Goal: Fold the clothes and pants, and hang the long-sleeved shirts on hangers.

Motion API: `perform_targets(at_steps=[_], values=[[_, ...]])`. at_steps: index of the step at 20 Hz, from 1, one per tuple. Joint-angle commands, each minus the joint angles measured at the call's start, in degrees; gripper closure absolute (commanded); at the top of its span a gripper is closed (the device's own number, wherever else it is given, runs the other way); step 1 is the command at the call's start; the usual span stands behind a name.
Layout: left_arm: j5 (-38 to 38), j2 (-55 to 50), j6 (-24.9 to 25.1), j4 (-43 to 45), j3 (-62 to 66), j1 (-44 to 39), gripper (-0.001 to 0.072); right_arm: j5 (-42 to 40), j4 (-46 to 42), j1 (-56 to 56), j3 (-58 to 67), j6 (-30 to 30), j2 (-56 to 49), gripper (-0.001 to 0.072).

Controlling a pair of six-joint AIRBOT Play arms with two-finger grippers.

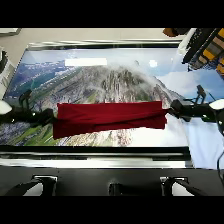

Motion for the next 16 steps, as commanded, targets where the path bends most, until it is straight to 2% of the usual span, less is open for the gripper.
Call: perform_targets(at_steps=[1,4,7,12,16], values=[[1.49,-13.57,2.12,-0.02,10.60,-1.36,0.0696,-7.19,-3.93,4.90,4.13,1.57,-8.00,0.0685],[1.27,-21.51,2.12,-0.02,17.79,-1.44,0.0696,-8.07,-12.09,7.39,9.55,6.36,-12.02,0.0685],[1.14,-26.21,2.03,-0.02,22.49,-1.44,0.0696,-8.41,-15.26,7.72,14.29,8.41,-14.27,0.0685],[0.74,-29.75,1.95,-0.02,23.34,-1.99,0.0696,-7.17,-15.93,7.72,19.06,9.05,-17.46,0.0684],[1.97,-30.93,2.10,0.00,23.37,-3.54,0.0691,-2.51,-15.58,7.72,19.08,9.57,-21.68,0.0674]])
